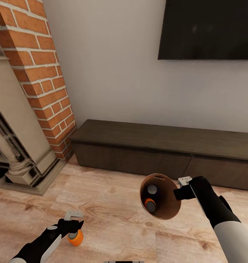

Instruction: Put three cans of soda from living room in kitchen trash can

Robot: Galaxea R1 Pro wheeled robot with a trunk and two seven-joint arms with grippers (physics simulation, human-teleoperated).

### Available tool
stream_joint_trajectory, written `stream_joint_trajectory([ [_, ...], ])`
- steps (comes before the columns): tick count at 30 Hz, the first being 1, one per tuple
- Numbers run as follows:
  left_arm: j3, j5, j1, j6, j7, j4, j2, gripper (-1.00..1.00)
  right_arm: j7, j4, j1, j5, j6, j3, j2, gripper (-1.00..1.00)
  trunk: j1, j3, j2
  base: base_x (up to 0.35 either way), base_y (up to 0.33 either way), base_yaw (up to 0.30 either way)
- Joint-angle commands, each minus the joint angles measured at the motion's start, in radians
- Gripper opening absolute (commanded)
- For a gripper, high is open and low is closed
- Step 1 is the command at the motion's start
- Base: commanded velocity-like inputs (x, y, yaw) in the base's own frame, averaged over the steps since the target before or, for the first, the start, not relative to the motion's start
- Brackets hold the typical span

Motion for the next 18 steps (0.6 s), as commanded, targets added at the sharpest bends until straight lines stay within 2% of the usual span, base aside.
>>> stream_joint_trajectory([
  [1, 0.000, 0.000, 0.000, 0.000, 0.000, 0.000, 0.000, 1.00, 0.002, -0.002, 0.000, -0.017, 0.004, 0.000, 0.000, -1.00, 0.000, 0.000, 0.000, 0.000, 0.000, 0.000],
  [5, 0.001, 0.000, 0.000, 0.003, -0.001, 0.000, 0.000, 1.00, 0.002, -0.006, 0.000, -0.018, 0.004, 0.000, -0.001, -1.00, 0.000, 0.000, 0.000, 0.000, 0.000, 0.000],
  [16, 0.002, 0.003, 0.000, 0.007, -0.006, 0.001, 0.000, 1.00, 0.011, -0.009, 0.000, -0.020, 0.004, -0.001, -0.001, -1.00, 0.005, -0.042, -0.003, 0.000, 0.000, 0.000],
  [18, 0.002, 0.004, 0.000, 0.006, -0.007, 0.001, 0.000, 1.00, 0.011, -0.009, 0.000, -0.019, 0.004, -0.001, 0.000, -1.00, 0.005, -0.042, -0.003, 0.000, 0.000, 0.000],
])
